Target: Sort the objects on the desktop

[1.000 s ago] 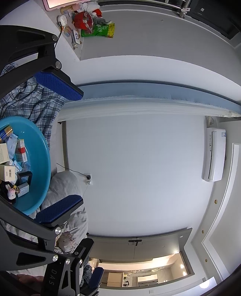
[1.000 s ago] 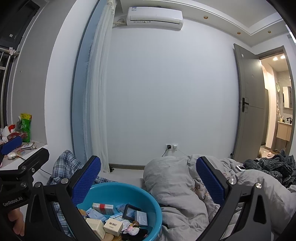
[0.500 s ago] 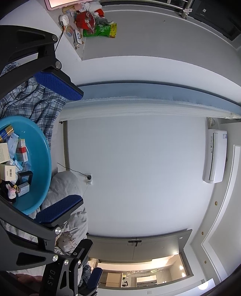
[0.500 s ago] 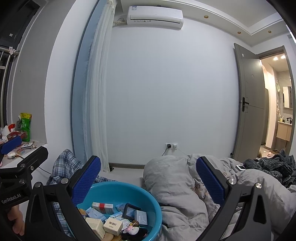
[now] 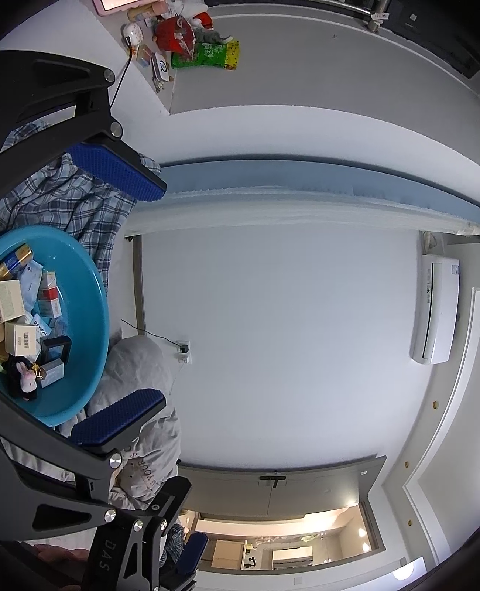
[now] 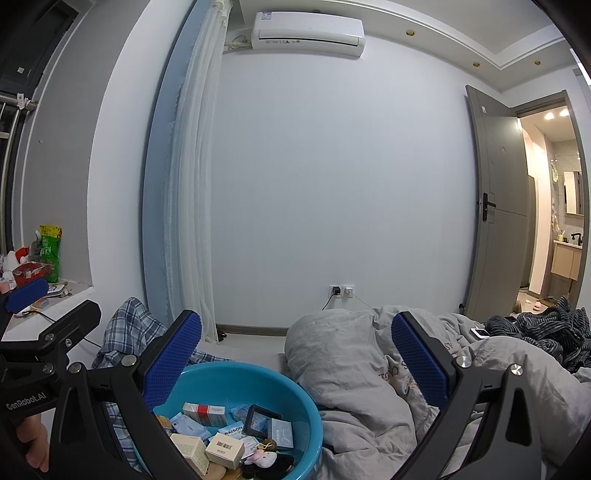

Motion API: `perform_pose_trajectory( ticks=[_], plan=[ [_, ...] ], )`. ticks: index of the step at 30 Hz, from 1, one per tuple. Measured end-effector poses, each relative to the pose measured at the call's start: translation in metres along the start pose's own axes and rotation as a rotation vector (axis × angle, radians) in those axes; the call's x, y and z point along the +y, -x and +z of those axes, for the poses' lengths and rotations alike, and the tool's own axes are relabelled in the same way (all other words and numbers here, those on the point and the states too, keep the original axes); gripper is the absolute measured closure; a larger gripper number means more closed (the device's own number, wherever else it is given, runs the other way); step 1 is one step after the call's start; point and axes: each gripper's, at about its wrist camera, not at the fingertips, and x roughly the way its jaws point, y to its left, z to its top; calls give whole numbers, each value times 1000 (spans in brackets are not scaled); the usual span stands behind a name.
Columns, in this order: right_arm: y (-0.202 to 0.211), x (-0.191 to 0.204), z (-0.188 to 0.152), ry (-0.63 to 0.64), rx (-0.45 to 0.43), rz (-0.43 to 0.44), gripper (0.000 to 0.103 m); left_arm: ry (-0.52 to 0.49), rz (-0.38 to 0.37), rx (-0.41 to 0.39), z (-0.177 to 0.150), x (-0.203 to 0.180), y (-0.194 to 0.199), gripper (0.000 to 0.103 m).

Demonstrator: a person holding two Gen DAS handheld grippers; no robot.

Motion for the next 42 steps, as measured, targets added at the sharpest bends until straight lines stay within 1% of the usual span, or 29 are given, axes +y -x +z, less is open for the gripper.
perform_pose_trajectory(
  ticks=[10, 42],
  plan=[
    [-1, -3, -1, -10, 0, -3, 1, 14, 3, 13, 1, 2, -3, 0],
    [-1, -5, -4, -12, 11, 0, 1, 0, 0, 32, -3, -4, -8, 0]
  ],
)
